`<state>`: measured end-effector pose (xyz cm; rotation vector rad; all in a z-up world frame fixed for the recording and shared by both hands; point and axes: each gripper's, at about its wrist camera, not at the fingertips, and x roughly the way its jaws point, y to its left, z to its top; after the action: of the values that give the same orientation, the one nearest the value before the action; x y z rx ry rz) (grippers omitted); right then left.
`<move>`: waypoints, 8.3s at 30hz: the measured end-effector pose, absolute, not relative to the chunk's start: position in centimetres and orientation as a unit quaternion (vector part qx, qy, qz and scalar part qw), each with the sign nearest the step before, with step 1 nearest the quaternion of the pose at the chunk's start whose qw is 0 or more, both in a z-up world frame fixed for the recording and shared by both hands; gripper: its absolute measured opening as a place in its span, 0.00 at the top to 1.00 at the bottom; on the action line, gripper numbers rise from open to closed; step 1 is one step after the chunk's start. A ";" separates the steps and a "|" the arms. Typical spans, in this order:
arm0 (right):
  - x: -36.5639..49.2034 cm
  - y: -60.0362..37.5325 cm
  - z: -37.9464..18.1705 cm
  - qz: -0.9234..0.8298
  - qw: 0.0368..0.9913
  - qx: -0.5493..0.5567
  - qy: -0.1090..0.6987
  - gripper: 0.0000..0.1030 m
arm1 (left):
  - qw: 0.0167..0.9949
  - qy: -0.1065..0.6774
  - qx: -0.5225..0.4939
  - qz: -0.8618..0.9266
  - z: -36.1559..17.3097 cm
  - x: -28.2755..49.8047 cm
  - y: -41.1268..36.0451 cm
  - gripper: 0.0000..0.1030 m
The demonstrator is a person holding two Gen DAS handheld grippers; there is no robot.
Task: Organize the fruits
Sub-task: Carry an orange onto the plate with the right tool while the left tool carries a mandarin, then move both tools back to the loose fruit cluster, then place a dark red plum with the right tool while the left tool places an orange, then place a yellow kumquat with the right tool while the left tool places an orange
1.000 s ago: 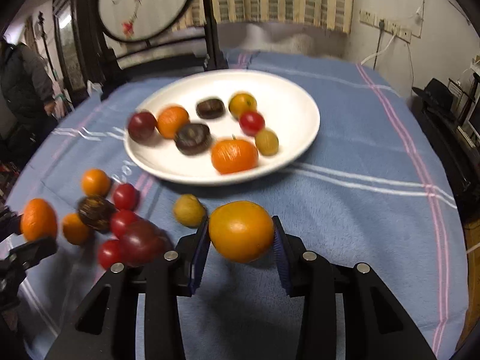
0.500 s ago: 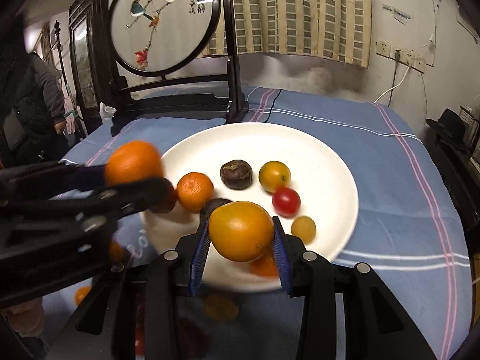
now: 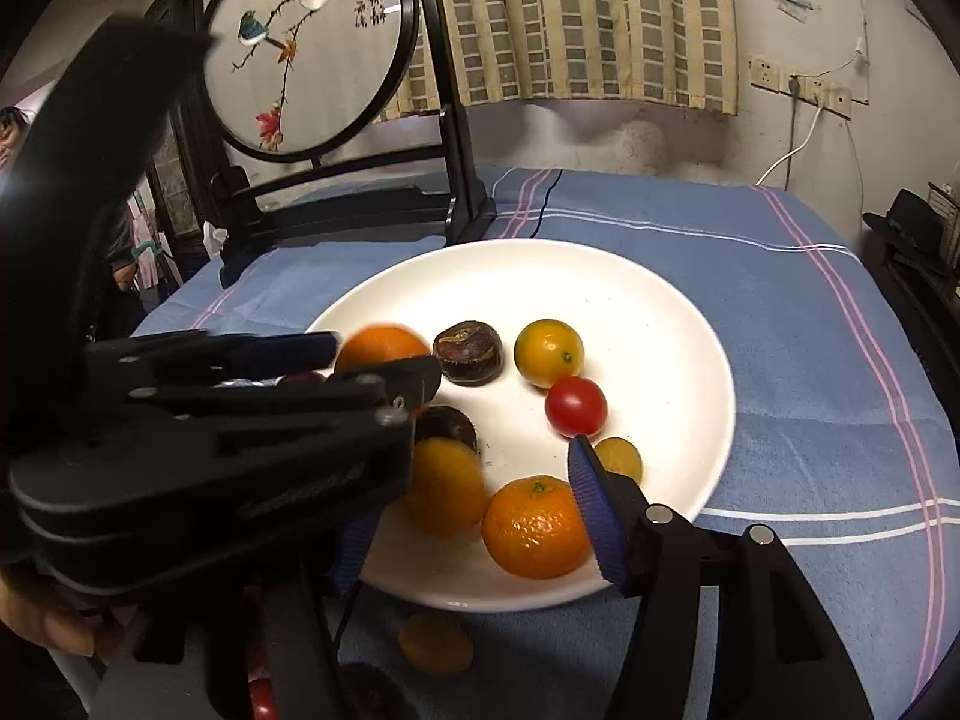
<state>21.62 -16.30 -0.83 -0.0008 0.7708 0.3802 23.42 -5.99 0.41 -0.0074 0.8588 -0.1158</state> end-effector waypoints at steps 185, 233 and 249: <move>15.1 -16.6 -3.5 0.180 0.880 -0.046 0.436 0.73 | 0.895 0.443 -0.040 -0.039 -2.9 12.7 4.2 0.24; 21.6 -16.3 0.4 0.176 0.918 -0.032 0.355 0.57 | 0.919 0.393 -0.014 -0.020 2.0 24.4 -3.0 0.45; 14.8 -16.6 2.0 0.185 0.921 -0.052 0.340 0.49 | 0.935 0.354 0.000 -0.028 4.5 16.6 -2.5 0.41</move>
<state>14.75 -16.64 1.97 -0.1065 0.6983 0.3806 16.56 -2.50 4.53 -0.0003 0.7245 -0.0569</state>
